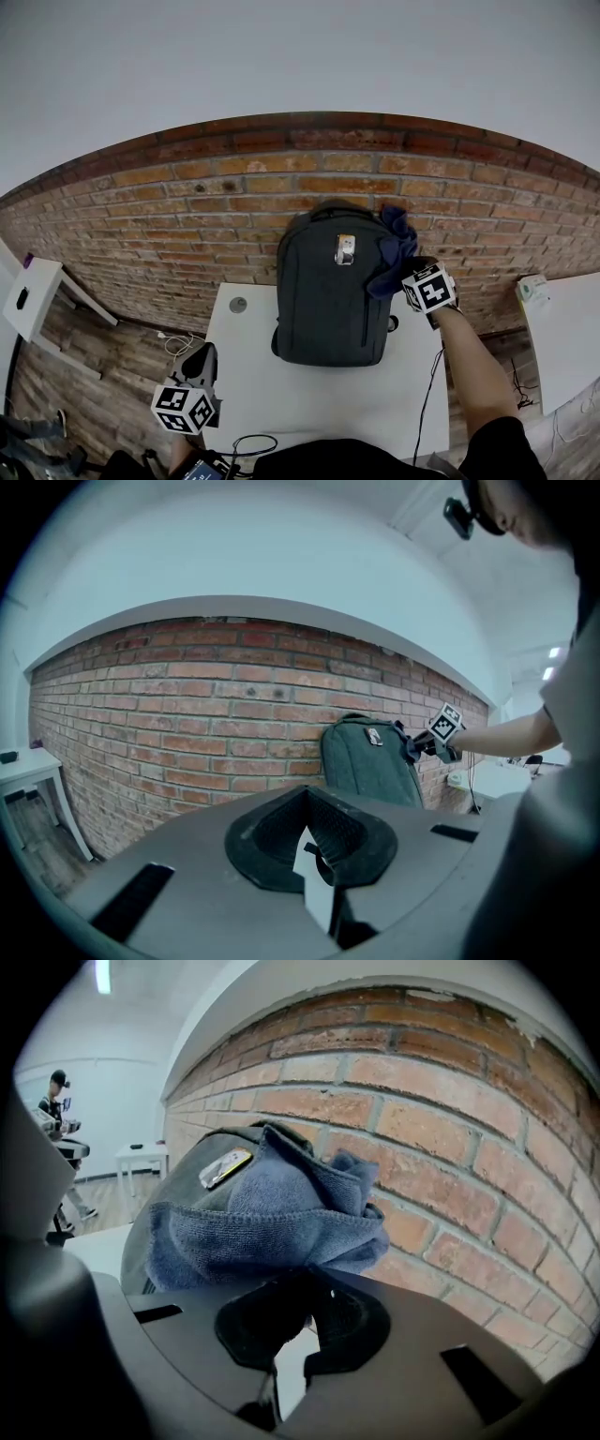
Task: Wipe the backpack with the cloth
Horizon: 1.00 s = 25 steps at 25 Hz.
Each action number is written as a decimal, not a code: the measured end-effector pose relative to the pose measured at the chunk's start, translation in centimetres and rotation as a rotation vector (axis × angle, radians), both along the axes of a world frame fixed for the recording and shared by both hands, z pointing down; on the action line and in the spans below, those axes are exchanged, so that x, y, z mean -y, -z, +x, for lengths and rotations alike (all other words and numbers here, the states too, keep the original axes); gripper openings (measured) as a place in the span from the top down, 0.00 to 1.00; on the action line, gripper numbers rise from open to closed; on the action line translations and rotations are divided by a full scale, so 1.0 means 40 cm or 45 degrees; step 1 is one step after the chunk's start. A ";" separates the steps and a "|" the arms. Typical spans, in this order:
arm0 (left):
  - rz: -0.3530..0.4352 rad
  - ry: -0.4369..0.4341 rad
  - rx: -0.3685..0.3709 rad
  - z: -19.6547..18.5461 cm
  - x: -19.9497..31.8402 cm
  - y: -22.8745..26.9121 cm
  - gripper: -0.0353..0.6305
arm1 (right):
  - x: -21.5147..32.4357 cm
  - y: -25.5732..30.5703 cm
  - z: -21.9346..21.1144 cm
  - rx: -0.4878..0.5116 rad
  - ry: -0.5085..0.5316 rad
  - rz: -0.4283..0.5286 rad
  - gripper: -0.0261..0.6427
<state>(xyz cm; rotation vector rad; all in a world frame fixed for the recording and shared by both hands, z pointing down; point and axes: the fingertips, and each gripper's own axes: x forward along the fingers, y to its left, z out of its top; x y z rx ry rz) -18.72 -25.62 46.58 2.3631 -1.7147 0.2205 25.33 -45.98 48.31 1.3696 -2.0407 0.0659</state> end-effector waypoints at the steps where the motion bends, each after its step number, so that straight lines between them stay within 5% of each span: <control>1: 0.003 0.001 -0.001 -0.002 0.000 0.002 0.95 | -0.011 -0.019 0.000 0.012 0.001 -0.013 0.94; 14: 0.000 -0.008 0.000 -0.006 -0.012 0.001 0.95 | -0.125 -0.214 -0.025 0.196 -0.064 -0.142 0.95; 25: -0.009 -0.012 -0.016 -0.004 -0.011 -0.015 0.95 | -0.274 -0.399 -0.044 0.196 -0.068 -0.288 0.94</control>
